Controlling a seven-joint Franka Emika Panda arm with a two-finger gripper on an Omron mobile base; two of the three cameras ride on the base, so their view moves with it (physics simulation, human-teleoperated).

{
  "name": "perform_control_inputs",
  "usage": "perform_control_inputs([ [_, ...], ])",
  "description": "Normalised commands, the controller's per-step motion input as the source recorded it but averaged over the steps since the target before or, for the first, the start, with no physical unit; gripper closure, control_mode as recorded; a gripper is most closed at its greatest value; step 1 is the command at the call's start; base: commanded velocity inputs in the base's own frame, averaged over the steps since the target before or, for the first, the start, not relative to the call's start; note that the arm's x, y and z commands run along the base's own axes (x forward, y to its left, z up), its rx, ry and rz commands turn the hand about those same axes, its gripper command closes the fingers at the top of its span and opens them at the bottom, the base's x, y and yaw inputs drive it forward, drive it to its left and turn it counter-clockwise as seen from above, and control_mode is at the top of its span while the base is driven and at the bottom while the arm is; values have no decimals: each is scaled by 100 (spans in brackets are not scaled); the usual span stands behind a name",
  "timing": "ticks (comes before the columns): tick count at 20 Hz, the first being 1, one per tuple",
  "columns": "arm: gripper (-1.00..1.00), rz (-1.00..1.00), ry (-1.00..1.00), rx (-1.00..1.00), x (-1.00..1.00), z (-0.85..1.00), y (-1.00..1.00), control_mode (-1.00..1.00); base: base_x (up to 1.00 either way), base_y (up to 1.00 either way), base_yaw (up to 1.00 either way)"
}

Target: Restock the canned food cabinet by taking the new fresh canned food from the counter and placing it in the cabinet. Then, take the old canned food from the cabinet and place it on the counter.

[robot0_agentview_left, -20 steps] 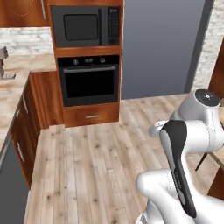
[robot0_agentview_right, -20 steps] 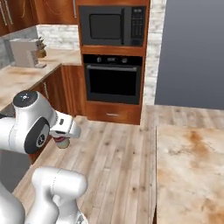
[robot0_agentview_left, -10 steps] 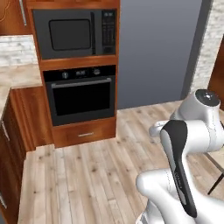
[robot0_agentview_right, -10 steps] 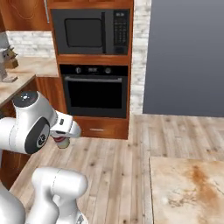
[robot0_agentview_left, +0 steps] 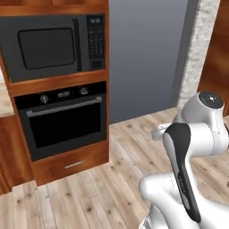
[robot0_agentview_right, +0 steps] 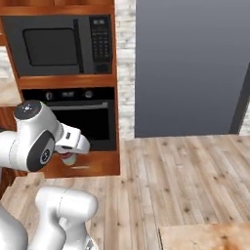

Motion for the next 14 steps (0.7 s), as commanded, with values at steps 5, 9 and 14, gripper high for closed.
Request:
perform_control_inputs([
  [5, 100, 0, 0, 0, 0, 0, 0, 100, 100, -18, -46],
  [9, 100, 0, 0, 0, 0, 0, 0, 100, 85, -11, -58],
  [14, 100, 0, 0, 0, 0, 0, 0, 100, 79, -10, -61],
])
